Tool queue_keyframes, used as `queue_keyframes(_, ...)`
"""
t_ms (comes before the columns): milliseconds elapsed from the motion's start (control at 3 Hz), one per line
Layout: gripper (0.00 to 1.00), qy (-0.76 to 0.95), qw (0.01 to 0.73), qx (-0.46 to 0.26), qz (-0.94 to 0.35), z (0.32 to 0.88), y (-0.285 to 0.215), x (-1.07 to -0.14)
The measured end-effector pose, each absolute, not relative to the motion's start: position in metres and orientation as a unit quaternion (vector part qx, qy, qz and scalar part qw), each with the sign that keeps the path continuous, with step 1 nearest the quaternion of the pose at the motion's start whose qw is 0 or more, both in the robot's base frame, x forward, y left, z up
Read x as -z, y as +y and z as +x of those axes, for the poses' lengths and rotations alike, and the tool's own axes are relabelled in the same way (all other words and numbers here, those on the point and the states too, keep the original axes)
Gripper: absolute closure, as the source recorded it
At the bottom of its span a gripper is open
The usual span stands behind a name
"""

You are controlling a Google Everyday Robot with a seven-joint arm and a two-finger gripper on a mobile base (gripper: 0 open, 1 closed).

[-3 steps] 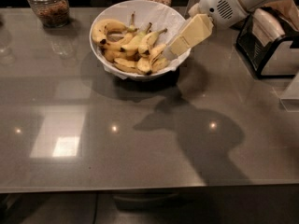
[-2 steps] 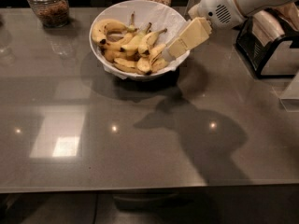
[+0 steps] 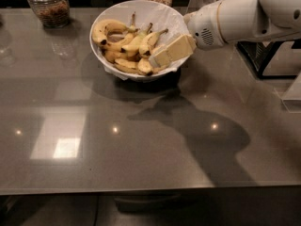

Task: Pick banana from white bowl

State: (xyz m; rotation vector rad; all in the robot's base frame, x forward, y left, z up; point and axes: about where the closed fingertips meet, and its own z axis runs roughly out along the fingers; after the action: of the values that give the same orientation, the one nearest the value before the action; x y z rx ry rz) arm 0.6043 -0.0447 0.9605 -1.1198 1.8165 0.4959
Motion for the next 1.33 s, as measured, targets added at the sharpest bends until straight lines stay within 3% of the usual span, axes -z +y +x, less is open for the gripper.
queue_keyframes(333, 0.08, 0.732, 0.487, -0.205, -0.431, 0.618, -0.034, -0.957)
queue_keyframes(667, 0.27, 0.733, 0.492, -0.210, -0.420, 0.627, -0.024, -0.951)
queue_keyframes(1000, 0.34, 0.739, 0.481, -0.217, -0.419, 0.635, -0.013, -0.940)
queue_keyframes(1333, 0.33, 0.745, 0.464, -0.229, -0.421, 0.644, 0.000, -0.926)
